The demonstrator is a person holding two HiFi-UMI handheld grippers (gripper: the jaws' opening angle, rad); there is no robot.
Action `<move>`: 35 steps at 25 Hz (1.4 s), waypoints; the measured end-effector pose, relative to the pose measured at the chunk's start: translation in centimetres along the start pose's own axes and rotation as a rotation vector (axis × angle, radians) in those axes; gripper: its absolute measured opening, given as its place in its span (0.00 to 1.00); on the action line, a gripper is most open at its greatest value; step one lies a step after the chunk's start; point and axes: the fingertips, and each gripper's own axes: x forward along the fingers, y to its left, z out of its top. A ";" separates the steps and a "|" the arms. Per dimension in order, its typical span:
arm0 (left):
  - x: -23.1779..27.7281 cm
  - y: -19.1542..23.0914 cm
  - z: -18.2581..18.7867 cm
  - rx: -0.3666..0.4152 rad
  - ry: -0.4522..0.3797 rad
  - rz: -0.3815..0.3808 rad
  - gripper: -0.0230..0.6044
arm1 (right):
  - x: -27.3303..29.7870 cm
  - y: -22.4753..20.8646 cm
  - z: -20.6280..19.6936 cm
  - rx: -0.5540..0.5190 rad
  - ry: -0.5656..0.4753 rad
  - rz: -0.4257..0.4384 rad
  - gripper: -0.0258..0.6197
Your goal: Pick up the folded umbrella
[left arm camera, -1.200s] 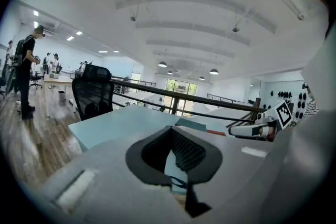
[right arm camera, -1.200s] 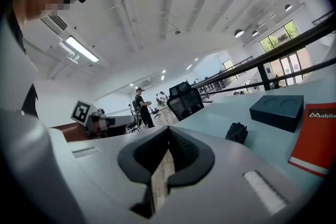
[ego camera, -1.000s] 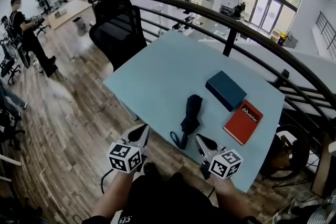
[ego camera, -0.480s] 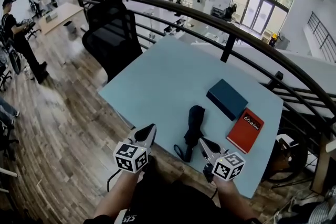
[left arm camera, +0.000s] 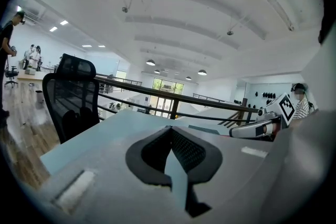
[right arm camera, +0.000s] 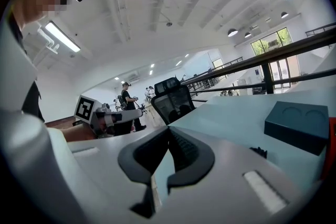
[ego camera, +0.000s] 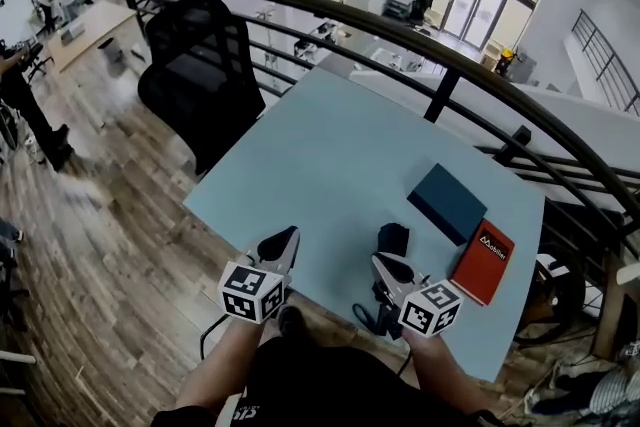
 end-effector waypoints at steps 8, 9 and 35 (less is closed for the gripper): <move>2.9 3.6 0.8 0.003 0.025 -0.079 0.04 | 2.9 -1.3 1.0 0.014 -0.014 -0.103 0.04; 3.2 3.7 0.7 0.004 0.030 -0.092 0.04 | 2.9 -1.6 0.9 0.020 -0.016 -0.121 0.04; 13.5 -3.5 -6.1 -0.052 0.234 -0.283 0.04 | -3.2 -14.4 -8.1 0.240 0.146 -0.401 0.27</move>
